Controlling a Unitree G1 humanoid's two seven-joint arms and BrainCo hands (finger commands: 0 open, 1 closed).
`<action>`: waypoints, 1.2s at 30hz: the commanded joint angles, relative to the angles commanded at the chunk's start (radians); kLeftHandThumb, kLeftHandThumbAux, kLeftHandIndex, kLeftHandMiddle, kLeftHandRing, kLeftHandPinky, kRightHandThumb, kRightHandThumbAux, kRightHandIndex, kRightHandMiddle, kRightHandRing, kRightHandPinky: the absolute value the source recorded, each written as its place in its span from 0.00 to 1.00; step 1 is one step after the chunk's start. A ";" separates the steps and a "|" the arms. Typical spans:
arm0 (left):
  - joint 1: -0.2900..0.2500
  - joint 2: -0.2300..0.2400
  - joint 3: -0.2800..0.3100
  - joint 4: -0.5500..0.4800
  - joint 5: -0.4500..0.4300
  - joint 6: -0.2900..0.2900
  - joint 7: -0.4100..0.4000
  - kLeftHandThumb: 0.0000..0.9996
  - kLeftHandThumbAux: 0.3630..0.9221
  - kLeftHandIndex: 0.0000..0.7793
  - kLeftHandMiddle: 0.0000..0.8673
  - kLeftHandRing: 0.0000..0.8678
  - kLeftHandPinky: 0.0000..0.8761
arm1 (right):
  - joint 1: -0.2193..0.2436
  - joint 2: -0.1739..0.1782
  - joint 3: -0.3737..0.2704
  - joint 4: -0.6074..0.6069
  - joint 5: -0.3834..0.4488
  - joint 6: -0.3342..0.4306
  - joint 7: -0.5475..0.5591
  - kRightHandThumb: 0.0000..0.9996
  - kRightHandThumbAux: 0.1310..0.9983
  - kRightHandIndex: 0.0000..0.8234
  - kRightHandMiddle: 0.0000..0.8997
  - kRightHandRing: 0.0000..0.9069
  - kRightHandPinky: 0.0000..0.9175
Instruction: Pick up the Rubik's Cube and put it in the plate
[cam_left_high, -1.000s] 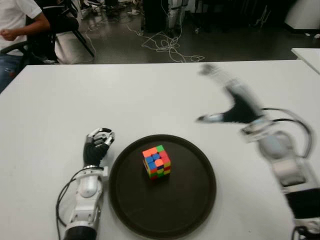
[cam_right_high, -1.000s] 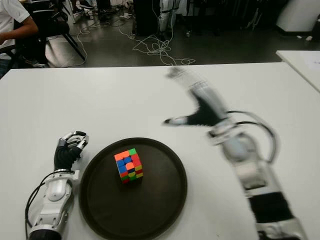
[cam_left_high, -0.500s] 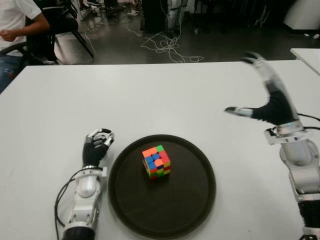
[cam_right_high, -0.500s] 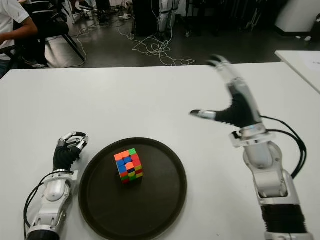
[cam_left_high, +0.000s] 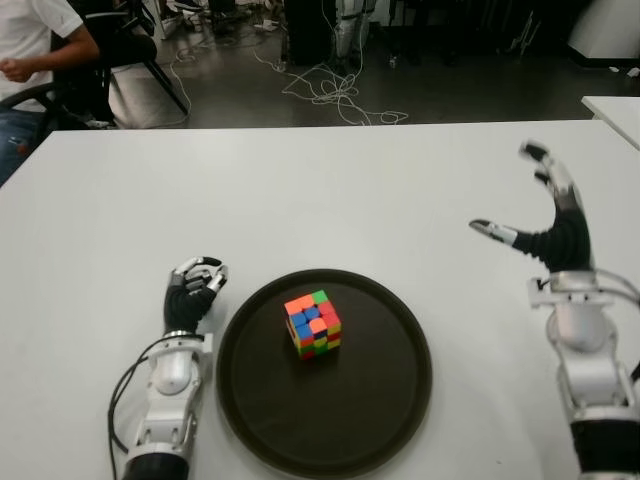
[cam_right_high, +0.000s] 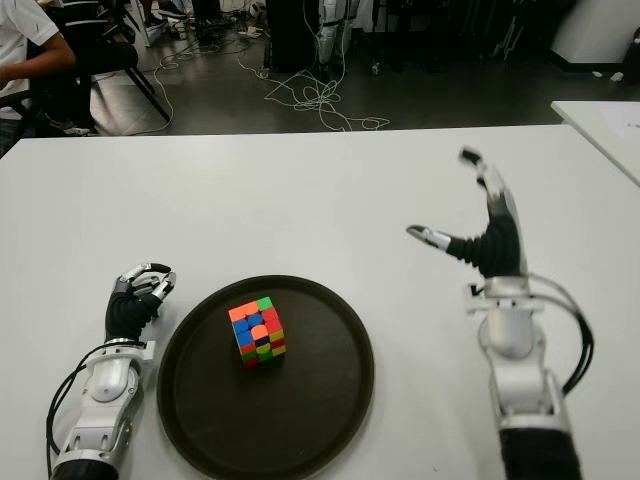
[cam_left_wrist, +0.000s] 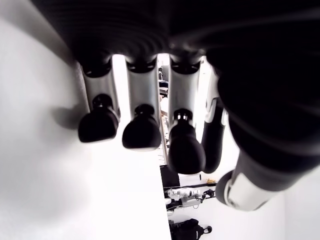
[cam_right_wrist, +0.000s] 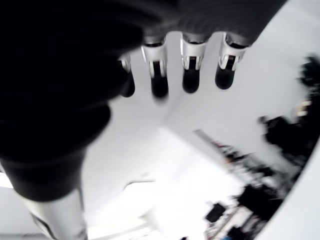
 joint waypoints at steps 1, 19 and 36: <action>0.001 -0.001 0.000 -0.003 0.000 0.001 0.000 0.70 0.62 0.57 0.94 0.95 0.91 | 0.010 0.014 0.007 -0.013 -0.001 0.011 -0.004 0.00 0.80 0.32 0.33 0.29 0.24; -0.009 -0.001 0.001 0.006 0.001 0.001 0.002 0.71 0.62 0.57 0.93 0.95 0.91 | 0.096 0.153 0.079 -0.037 0.035 0.215 0.018 0.69 0.69 0.52 0.75 0.75 0.74; -0.014 0.017 0.002 0.013 -0.001 0.000 -0.021 0.70 0.62 0.57 0.93 0.94 0.91 | 0.149 0.198 0.104 -0.074 0.073 0.292 0.032 0.69 0.69 0.53 0.89 0.90 0.89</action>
